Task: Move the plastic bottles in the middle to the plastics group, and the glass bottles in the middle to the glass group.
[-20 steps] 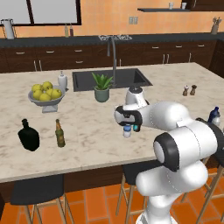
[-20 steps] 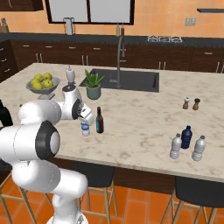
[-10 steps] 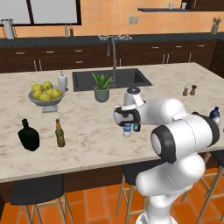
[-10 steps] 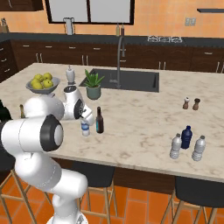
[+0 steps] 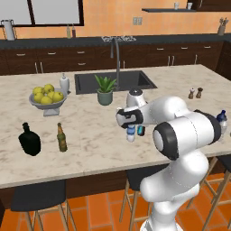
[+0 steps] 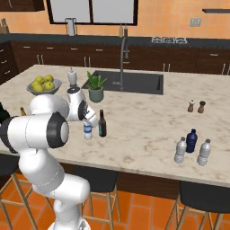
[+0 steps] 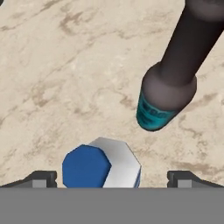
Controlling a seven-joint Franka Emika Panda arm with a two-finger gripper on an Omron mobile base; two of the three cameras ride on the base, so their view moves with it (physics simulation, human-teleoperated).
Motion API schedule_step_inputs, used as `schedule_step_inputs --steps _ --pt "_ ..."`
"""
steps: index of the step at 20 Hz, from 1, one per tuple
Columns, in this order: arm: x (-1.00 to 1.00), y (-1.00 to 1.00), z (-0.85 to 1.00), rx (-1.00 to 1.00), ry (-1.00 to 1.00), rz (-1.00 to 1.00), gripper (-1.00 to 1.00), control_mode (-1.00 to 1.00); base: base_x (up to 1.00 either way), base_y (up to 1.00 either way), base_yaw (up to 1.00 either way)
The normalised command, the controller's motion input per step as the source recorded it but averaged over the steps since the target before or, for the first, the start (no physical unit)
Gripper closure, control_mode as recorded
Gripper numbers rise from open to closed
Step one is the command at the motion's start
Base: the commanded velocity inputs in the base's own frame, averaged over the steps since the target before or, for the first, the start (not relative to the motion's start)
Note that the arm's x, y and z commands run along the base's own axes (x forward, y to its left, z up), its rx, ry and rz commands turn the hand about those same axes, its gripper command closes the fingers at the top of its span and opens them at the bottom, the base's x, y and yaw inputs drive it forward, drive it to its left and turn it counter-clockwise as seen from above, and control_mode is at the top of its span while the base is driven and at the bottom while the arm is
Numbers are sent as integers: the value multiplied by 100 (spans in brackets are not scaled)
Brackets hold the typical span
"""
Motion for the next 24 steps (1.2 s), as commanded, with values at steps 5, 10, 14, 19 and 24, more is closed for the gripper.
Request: schedule_step_inputs --steps 5,10,14,19,24 --pt "0 0 -15 0 -1 0 100 -100 0 0 0" --pt "-1 -8 -12 0 0 0 100 -100 0 0 0" --pt "-17 -12 -10 0 -1 0 100 -100 0 0 0" --pt "-38 -1 12 4 -1 0 100 -100 0 0 0" --pt "-56 13 26 6 3 2 100 -100 0 0 0"
